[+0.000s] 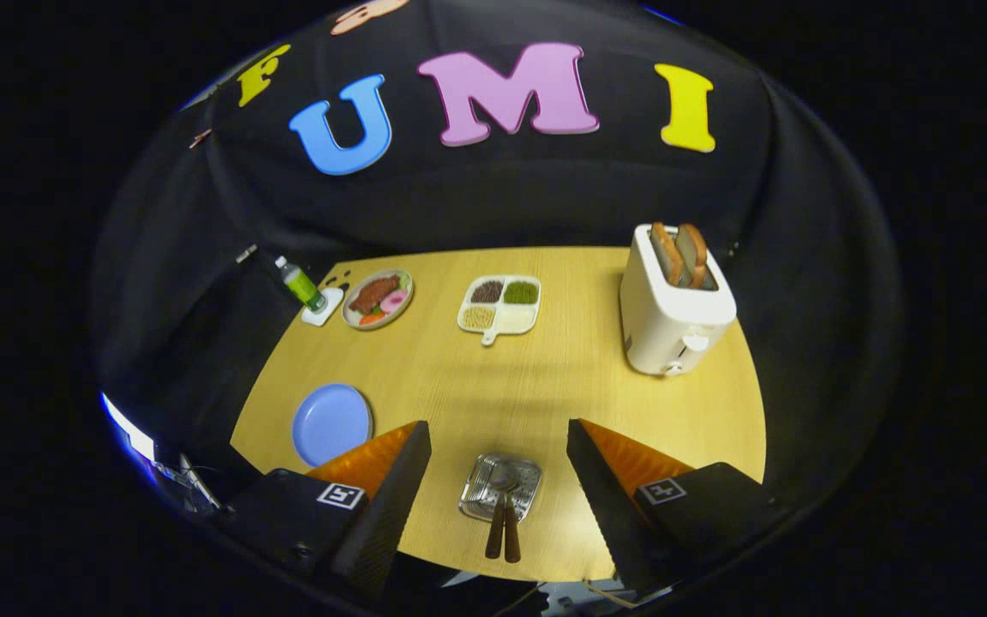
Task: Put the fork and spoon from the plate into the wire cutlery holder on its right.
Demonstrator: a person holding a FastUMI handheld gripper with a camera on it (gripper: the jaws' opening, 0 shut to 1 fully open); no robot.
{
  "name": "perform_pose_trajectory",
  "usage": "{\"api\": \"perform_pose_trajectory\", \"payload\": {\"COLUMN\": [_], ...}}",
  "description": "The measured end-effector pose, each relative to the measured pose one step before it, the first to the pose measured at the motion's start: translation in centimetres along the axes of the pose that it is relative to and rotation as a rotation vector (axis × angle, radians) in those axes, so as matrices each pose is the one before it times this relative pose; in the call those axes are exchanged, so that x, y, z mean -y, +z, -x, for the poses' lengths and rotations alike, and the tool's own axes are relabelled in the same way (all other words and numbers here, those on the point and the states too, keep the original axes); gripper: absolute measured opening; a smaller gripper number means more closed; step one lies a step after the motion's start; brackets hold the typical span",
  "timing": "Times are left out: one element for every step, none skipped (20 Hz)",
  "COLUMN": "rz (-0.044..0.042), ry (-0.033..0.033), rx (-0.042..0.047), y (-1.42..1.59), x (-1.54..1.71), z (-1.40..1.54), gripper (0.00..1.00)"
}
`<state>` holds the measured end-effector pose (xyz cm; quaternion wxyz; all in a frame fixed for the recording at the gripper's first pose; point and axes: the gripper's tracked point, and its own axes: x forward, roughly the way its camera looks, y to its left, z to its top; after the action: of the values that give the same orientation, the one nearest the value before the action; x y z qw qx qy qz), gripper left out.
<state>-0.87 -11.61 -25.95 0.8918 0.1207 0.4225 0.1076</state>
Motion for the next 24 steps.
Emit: {"api": "perform_pose_trajectory", "payload": {"rz": [0.02630,0.03800,0.02393,0.02621,0.02303,0.01951,0.01523,0.01384,0.01016,0.00833,0.00105,-0.00586,-0.00614,0.00030,0.00370,0.00812,0.00641,-0.00123,-0.00152,0.00128,-0.00238,-0.00321,-0.00270,0.00107], "ry": [-0.00290,-0.00470,-0.00227,0.00089,-0.00037,0.00038,0.00093,0.00080,0.00283,0.00109,0.00615,0.00979,0.01555,0.01150,0.01240,0.00929,0.00463,0.01202,0.00975,0.00338,0.00700,0.01071,0.01263,0.01484], "rx": [0.06772,0.07806,0.05067,0.06371,0.05857,0.05201,0.04417,0.03311,0.02724,0.02526,0.02108,0.01761,0.01553,0.00941,0.00487,0.00523,0.00274,0.00318,0.00418,0.00616,0.00039,0.00334,-0.00337,-0.01057], "y": [1.218,1.691,1.155,1.707,1.541,1.100,0.928,0.670,0.623,0.443,0.501,0.408,0.393,0.152,-0.056,-0.028,0.071,-0.224,-0.010,0.056,-0.162,0.027,-0.145,-0.231], "x": [0.023,0.129,0.110,0.142,0.100,0.133,0.033,-0.097,-0.086,0.026,-0.035,-0.020,-0.151,-0.001,-0.056,0.145,0.157,-0.092,-0.245,-0.019,-0.108,-0.232,-0.262,-0.179], "z": [0.930,1.452,0.809,1.224,1.013,0.901,0.534,0.470,0.350,0.222,0.238,0.023,0.019,-0.106,-0.061,-0.015,-0.066,-0.124,-0.072,-0.164,-0.060,-0.136,-0.200,-0.179], "gripper": [0.99,0.99,0.99,0.99,0.99,0.99,0.99,0.99,0.99,0.99,0.99,0.99,0.99,0.99,0.99,0.99,0.99,0.99,0.99,0.99,0.99,0.99,0.99,0.99]}}
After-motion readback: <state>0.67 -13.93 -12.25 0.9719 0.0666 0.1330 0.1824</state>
